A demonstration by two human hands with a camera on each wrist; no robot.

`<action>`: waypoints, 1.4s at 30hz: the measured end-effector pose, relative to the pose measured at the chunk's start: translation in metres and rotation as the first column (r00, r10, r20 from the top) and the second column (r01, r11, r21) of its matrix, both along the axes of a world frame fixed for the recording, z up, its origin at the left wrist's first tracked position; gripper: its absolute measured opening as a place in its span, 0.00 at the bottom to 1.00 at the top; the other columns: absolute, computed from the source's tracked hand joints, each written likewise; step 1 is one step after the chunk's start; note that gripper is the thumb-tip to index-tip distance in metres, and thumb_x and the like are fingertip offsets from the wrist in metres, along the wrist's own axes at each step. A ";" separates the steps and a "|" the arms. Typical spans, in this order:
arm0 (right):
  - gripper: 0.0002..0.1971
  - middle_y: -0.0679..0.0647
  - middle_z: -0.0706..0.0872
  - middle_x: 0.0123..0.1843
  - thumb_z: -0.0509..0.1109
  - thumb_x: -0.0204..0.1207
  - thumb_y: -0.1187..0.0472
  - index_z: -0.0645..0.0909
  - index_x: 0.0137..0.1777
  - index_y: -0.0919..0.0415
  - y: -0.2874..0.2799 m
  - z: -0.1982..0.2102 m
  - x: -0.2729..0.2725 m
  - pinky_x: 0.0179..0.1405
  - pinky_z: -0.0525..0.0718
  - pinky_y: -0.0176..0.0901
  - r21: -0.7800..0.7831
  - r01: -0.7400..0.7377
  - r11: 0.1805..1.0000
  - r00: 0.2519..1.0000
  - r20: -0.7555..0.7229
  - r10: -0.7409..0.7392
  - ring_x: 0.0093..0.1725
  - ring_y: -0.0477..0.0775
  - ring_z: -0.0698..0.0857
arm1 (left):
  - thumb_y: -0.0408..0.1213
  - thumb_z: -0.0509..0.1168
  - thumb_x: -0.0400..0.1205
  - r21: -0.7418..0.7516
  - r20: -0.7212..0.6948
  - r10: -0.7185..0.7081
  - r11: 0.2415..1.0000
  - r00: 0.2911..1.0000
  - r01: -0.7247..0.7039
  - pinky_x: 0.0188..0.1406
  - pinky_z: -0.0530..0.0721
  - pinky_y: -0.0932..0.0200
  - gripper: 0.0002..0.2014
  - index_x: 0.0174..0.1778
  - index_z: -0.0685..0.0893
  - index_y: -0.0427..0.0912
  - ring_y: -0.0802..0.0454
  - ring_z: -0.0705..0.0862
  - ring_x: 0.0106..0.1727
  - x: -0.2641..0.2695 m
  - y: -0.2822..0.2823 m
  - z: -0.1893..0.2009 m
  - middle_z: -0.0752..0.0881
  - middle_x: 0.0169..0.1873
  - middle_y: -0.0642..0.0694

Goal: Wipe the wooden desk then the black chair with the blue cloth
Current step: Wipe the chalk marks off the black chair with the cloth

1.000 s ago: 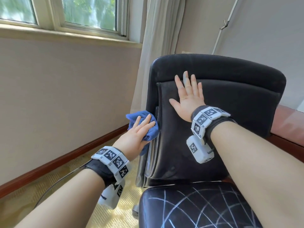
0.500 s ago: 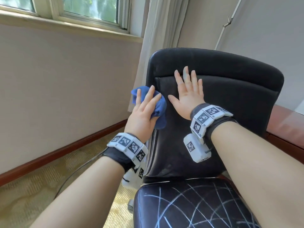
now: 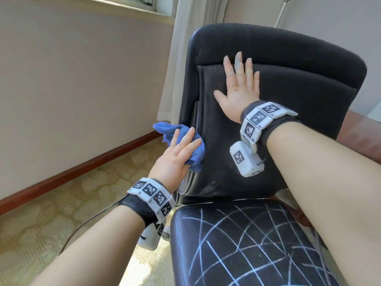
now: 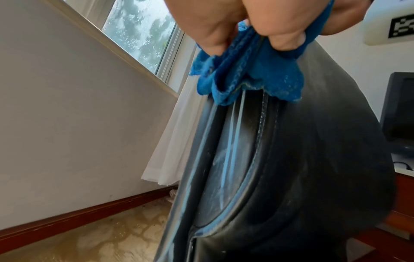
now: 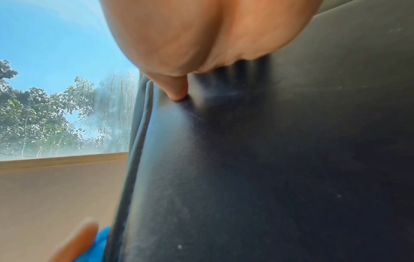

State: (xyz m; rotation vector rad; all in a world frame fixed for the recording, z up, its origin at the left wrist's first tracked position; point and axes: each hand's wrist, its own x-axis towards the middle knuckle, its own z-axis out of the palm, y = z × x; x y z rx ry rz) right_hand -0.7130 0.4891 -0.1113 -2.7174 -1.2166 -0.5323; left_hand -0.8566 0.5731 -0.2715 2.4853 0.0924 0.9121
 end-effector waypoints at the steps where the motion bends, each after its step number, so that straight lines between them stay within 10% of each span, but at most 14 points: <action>1: 0.36 0.54 0.30 0.83 0.53 0.83 0.50 0.33 0.82 0.51 0.000 0.000 0.000 0.79 0.33 0.56 0.002 0.001 1.000 1.000 -0.002 -0.001 0.81 0.58 0.32 | 0.23 0.57 0.75 0.012 -0.019 -0.003 1.000 1.000 0.004 0.66 0.70 0.39 0.29 0.74 0.73 0.39 0.34 0.52 0.78 -0.004 -0.002 -0.003 0.56 0.77 0.47; 5: 0.36 0.54 0.32 0.83 0.54 0.83 0.51 0.34 0.82 0.51 -0.001 -0.002 -0.004 0.79 0.34 0.56 0.043 -0.006 0.999 1.000 -0.010 0.006 0.82 0.58 0.32 | 0.22 0.56 0.83 -0.146 -0.137 -0.003 0.989 0.991 -0.017 0.76 0.58 0.56 0.30 0.80 0.59 0.46 0.48 0.49 0.83 -0.014 -0.006 0.007 0.51 0.82 0.49; 10: 0.36 0.54 0.33 0.83 0.54 0.83 0.51 0.35 0.82 0.51 -0.001 -0.004 -0.009 0.79 0.34 0.56 0.059 -0.037 0.998 0.999 -0.004 0.037 0.82 0.59 0.33 | 0.21 0.54 0.79 -0.202 0.199 0.081 0.979 0.977 -0.040 0.70 0.50 0.81 0.30 0.76 0.65 0.47 0.54 0.56 0.80 -0.005 0.004 0.045 0.54 0.77 0.52; 14: 0.36 0.54 0.33 0.84 0.55 0.83 0.51 0.35 0.83 0.51 0.000 -0.005 -0.009 0.78 0.34 0.56 0.069 -0.041 0.997 0.999 -0.003 0.041 0.82 0.59 0.33 | 0.16 0.54 0.74 -0.119 0.131 0.111 0.988 0.985 -0.096 0.64 0.69 0.53 0.31 0.75 0.71 0.38 0.33 0.52 0.81 0.008 -0.006 0.038 0.61 0.79 0.39; 18: 0.36 0.54 0.33 0.84 0.55 0.83 0.52 0.36 0.83 0.51 0.000 -0.007 -0.004 0.79 0.34 0.57 0.080 -0.036 0.996 0.999 0.000 0.036 0.82 0.60 0.33 | 0.25 0.51 0.76 -0.117 0.154 0.105 0.989 0.982 -0.087 0.59 0.68 0.49 0.26 0.72 0.75 0.35 0.34 0.53 0.78 0.012 -0.017 0.003 0.63 0.77 0.39; 26: 0.34 0.57 0.37 0.84 0.52 0.83 0.54 0.38 0.83 0.55 0.004 -0.021 -0.010 0.79 0.37 0.60 0.176 -0.013 0.984 0.999 0.031 0.007 0.82 0.63 0.36 | 0.23 0.51 0.74 -0.242 0.092 0.035 0.970 0.995 -0.012 0.68 0.65 0.55 0.30 0.74 0.72 0.37 0.34 0.56 0.80 0.001 -0.017 -0.033 0.55 0.76 0.50; 36: 0.41 0.61 0.32 0.83 0.52 0.81 0.38 0.33 0.82 0.56 -0.001 -0.074 -0.042 0.78 0.38 0.62 0.141 0.057 0.988 0.997 -0.067 -0.048 0.81 0.67 0.33 | 0.18 0.54 0.81 -0.401 -0.063 -0.030 0.916 0.998 0.002 0.71 0.58 0.71 0.31 0.79 0.63 0.48 0.62 0.50 0.80 -0.017 -0.023 -0.047 0.48 0.76 0.62; 42: 0.35 0.59 0.34 0.83 0.56 0.83 0.47 0.40 0.83 0.53 -0.028 -0.086 -0.036 0.79 0.38 0.58 0.296 -0.069 0.953 0.985 -0.133 0.113 0.82 0.61 0.34 | 0.21 0.55 0.82 -0.499 0.200 0.097 0.866 0.975 0.017 0.68 0.54 0.84 0.29 0.77 0.63 0.51 0.72 0.56 0.74 -0.017 -0.012 -0.006 0.53 0.77 0.60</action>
